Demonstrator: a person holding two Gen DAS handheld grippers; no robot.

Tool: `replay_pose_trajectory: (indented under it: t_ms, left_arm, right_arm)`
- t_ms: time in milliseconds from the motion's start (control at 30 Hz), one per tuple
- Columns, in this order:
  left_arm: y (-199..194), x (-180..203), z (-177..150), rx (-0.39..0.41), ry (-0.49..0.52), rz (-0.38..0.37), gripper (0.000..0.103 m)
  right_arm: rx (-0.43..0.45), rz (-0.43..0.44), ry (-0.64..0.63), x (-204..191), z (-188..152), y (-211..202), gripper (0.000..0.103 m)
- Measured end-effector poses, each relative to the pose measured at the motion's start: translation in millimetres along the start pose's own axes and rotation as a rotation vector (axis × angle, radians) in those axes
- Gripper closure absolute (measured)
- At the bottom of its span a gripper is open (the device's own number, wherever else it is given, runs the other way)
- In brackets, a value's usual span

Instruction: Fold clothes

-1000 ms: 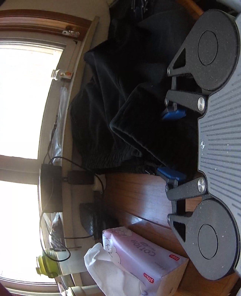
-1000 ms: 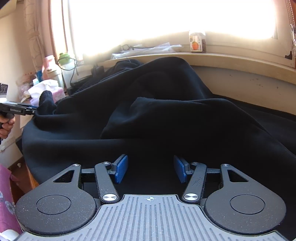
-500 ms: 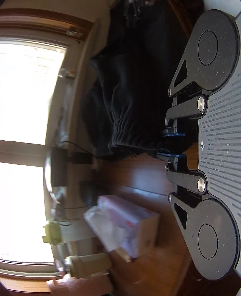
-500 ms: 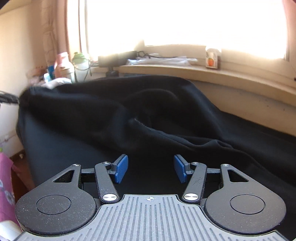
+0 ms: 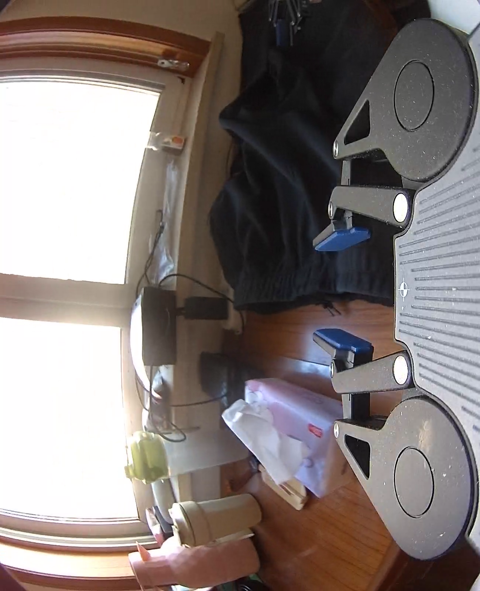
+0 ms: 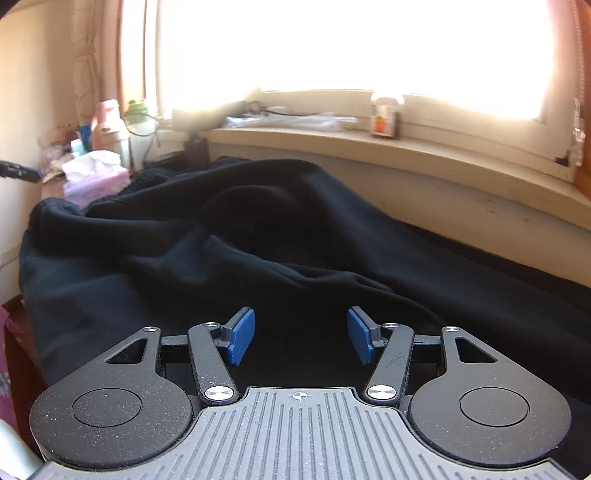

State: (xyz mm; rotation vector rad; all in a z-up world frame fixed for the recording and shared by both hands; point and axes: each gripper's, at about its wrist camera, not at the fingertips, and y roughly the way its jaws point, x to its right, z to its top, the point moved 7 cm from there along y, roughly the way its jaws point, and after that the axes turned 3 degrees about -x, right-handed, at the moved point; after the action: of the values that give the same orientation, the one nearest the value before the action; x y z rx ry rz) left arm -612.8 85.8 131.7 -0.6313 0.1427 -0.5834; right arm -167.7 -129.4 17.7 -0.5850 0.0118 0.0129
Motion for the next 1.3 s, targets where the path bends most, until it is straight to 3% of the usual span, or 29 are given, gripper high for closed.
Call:
replay_pose_trajectory:
  t_ms: [100,300,567,700,867,1033,1167,1300]
  left_arm:
    - [23.1,22.4,12.0,0.013,0.02,-0.027,0.046]
    - [96.2,105.4,34.6,0.026,0.093,-0.176,0.039]
    - [192.1,220.4,48.0,0.012,0.17,-0.361,0.032]
    - [222.0,260.4,39.6,0.007,0.226,-0.383,0.027]
    - [233.4,270.9,22.7,0.04,0.261,-0.358,0.024]
    - [229.5,255.7,21.0,0.08,0.182,-0.375,0.024]
    - [224.1,251.6,21.2,0.091,0.173,-0.366,0.024]
    - [219.8,254.1,21.9,0.085,0.196,-0.353,0.024]
  right_arm:
    - [-0.015,-0.016,-0.008,11.9,-4.7,-3.0,0.047]
    - [-0.024,-0.072,0.008,45.0,-19.4,-27.0,0.047]
    - [-0.068,-0.284,0.103,140.7,-62.5,-79.9,0.047]
    - [-0.047,-0.396,0.167,180.9,-88.9,-130.5,0.047]
    - [-0.011,-0.54,0.275,215.8,-134.0,-201.1,0.047]
    - [0.019,-0.67,0.4,248.1,-181.9,-265.8,0.047]
    - [0.068,-0.732,0.486,266.5,-202.4,-295.8,0.047]
    - [0.091,-0.78,0.487,269.2,-205.7,-303.7,0.047]
